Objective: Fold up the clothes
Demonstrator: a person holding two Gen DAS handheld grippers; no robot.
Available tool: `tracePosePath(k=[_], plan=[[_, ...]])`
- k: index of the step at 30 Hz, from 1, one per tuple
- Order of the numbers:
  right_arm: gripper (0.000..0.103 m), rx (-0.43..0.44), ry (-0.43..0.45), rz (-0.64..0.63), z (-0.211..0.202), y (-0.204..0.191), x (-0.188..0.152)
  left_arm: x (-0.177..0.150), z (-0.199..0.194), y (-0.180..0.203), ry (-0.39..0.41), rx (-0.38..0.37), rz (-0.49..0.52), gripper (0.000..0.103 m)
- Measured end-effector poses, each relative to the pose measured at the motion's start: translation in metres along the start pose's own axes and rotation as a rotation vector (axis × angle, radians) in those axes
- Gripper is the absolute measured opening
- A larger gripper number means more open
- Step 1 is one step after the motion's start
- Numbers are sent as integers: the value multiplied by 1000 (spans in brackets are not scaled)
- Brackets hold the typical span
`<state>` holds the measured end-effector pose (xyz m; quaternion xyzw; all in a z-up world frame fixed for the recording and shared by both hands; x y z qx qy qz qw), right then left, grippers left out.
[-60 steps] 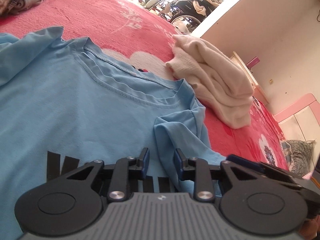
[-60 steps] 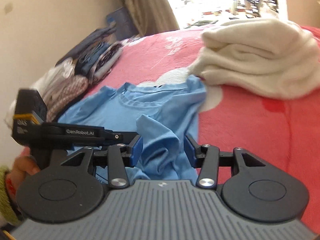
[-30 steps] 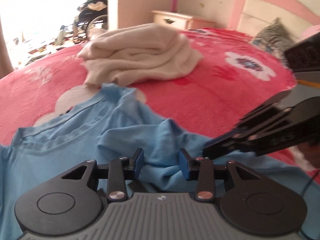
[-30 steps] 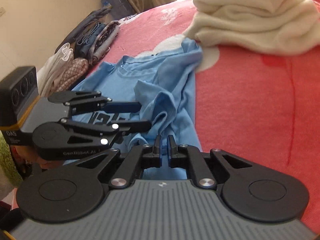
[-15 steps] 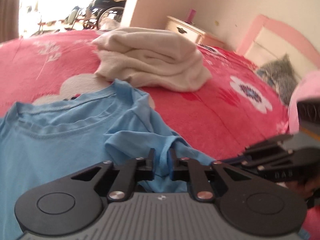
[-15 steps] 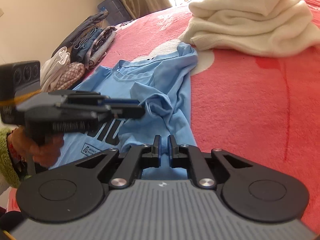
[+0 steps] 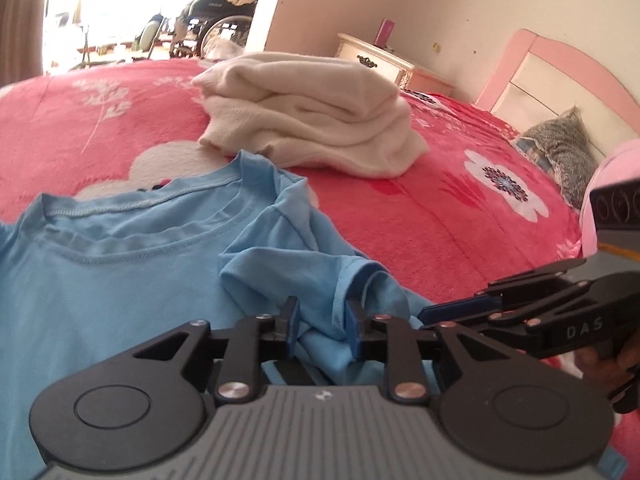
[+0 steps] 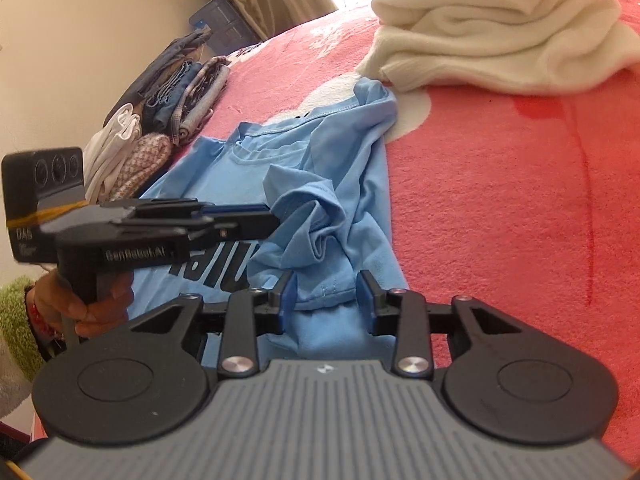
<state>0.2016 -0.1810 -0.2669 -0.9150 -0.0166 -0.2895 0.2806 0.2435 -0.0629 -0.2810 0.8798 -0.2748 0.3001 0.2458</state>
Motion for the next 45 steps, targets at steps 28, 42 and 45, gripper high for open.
tracePosePath(k=[28,42,45], plan=[[32,-20,31,12,-8,0,-6,-3,10,16,-2,107,120,4],[34,-5,46,-115,-22,-28,-3,5,-85,-58,167,253,-38,3],[34,-21,38,-155,-17,-37,-2,-11,-85,-69,140,251,-49,3]])
Point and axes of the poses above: each gripper's, at about its wrist camera, not at the fingertips, and z roughly the way its jaws point, y to its right, x to its top, the point moved 8 cm from there along z, roughly the way its jaws point, and after that the axes turned 2 degrees about -y, right-handed, at the moved point
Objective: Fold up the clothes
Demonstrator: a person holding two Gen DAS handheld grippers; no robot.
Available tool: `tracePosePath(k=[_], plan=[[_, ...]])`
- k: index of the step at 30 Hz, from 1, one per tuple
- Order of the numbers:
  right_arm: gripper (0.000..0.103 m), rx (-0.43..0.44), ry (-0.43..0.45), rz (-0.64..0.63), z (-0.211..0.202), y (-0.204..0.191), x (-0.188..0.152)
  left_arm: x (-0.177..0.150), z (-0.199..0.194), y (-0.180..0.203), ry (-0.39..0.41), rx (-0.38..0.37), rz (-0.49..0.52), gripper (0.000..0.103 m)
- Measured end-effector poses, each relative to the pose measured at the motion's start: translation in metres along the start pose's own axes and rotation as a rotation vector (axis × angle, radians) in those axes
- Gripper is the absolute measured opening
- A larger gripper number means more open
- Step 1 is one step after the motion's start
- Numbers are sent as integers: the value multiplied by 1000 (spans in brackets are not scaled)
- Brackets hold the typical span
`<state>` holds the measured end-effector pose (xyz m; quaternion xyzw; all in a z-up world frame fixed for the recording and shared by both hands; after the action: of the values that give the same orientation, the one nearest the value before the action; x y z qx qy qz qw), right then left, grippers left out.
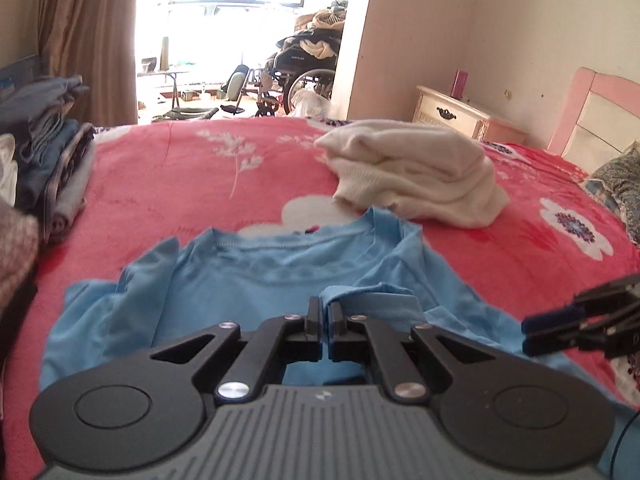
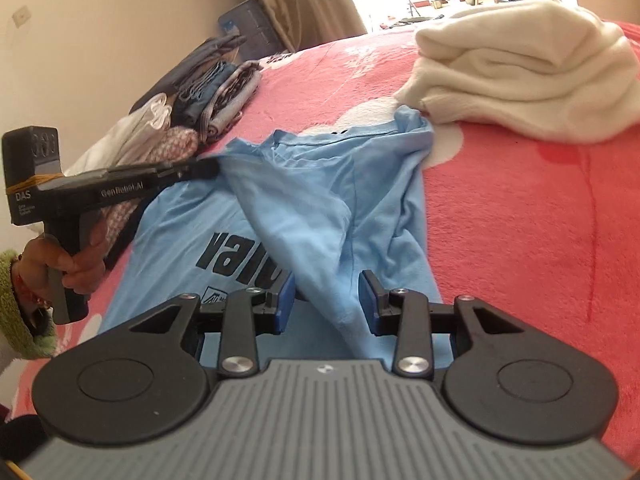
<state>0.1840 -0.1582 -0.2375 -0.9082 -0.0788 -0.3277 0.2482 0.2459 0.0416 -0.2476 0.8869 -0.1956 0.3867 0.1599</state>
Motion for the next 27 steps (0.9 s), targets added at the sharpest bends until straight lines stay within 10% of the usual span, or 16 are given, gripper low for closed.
tracePosePath(k=[18,22,27], plan=[[40,19,-138,-57,76,1,32,-53,8,-7,-54,32,86,4],[13,19,-149,-101,75,-6,29,-54,11,-6,-58,40,85,4],[8,-6,-133,-198,66,-22,19,-51,14,-4,-64,70,97,4]])
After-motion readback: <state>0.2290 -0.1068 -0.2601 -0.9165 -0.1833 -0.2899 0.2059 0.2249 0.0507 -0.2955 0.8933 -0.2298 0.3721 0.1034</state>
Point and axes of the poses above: each gripper's, at about its wrist camera, not at the fingertips, and z roughly the way its jaws point, y to its right, x to its top, the point moved 8 cm from there along z, roughly the way its jaws point, and after that the axes turned 2 degrees about -y, right-handed, at the moved point
